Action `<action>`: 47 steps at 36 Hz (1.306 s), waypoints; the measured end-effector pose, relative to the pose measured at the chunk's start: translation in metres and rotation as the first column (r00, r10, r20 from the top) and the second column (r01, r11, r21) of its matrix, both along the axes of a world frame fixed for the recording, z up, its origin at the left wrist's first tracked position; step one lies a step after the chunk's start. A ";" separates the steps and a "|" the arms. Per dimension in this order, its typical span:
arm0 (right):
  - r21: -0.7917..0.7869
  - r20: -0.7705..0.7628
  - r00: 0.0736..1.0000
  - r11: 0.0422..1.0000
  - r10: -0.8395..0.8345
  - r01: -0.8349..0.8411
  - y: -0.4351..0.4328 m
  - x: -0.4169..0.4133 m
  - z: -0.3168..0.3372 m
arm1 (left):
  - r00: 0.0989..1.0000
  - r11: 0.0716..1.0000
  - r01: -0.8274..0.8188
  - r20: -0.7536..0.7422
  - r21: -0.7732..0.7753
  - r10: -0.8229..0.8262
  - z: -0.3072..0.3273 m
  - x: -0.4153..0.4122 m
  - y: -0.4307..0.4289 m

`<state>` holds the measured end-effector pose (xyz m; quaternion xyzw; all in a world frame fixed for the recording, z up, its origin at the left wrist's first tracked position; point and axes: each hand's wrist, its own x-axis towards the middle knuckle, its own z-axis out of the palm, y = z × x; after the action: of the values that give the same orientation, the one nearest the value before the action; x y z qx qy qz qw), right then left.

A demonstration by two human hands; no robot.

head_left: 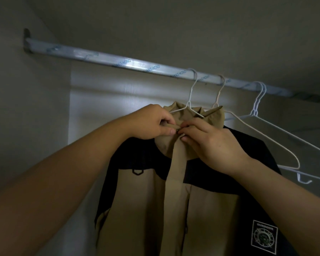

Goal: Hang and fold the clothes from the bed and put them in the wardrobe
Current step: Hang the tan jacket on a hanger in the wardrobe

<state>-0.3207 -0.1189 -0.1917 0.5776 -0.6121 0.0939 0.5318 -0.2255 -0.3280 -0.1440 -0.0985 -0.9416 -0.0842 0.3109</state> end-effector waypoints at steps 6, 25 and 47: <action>-0.062 -0.055 0.998 0.997 0.036 -0.040 0.000 0.001 0.002 | 0.998 0.995 0.053 0.008 0.087 -0.054 0.001 0.007 0.002; -0.039 0.236 0.972 0.999 0.011 -0.002 -0.002 -0.001 0.009 | 0.987 0.980 0.100 0.108 0.174 -0.120 -0.002 0.016 0.010; -0.058 0.643 0.750 0.986 0.156 -0.155 -0.010 -0.013 0.016 | 0.990 0.966 0.139 -0.037 0.220 -0.134 -0.009 0.007 0.004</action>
<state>-0.3336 -0.1289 -0.1755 0.5586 -0.7073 0.3308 0.2797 -0.2189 -0.3237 -0.1532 -0.1284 -0.9137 -0.2092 0.3238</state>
